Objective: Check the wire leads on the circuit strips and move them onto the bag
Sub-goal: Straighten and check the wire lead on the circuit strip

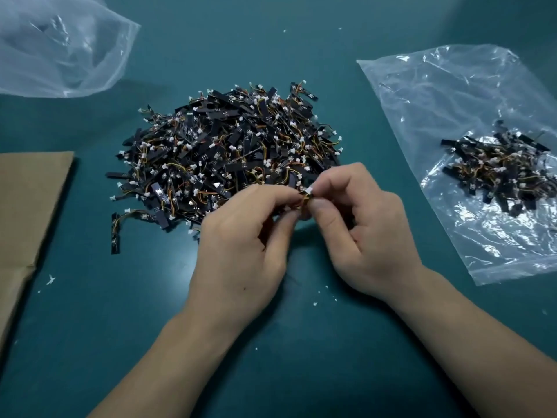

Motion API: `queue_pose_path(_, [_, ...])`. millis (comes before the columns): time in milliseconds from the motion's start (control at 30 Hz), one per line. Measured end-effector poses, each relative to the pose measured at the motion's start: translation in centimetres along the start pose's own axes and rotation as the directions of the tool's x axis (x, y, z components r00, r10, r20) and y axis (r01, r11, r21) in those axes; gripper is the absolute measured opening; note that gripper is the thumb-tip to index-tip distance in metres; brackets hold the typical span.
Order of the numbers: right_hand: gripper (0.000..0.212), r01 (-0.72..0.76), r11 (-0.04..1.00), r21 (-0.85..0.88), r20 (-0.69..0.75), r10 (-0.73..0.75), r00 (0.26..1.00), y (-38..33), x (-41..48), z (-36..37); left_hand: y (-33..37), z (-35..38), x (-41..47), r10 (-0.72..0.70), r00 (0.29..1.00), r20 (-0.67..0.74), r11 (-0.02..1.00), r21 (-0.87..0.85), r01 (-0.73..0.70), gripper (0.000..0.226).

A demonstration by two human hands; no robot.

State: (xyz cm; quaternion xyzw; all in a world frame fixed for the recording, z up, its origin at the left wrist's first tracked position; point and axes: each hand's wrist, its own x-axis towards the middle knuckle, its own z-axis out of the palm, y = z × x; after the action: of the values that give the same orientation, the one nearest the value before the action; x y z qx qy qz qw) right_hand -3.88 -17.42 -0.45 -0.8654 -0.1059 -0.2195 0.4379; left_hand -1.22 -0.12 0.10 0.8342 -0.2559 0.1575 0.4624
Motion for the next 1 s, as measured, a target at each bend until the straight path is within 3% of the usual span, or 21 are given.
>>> queue_pose_path(100, [0.013,-0.024,1.000,0.012,0.027,0.024,0.999,0.0,-0.6,-0.5,0.1,-0.2,-0.1,0.019,0.999,-0.032,1.000,0.012,-0.018,0.011])
queue_pose_path(400, [0.017,-0.090,0.994,0.061,0.015,0.090,0.996,-0.3,-1.4,-0.8,0.8,0.1,-0.5,0.004,0.998,-0.064,0.997,-0.079,-0.010,0.015])
queue_pose_path(600, [0.024,-0.158,0.982,0.100,-0.018,0.160,0.987,0.3,-0.9,-0.7,0.6,0.3,-0.3,0.019,1.000,0.017,1.000,-0.001,-0.019,0.011])
queue_pose_path(1000, [0.020,-0.310,0.914,0.261,-0.077,0.340,0.937,0.5,-0.4,-0.7,-0.3,-0.7,0.2,-0.035,0.995,-0.096,0.995,0.093,0.044,0.009])
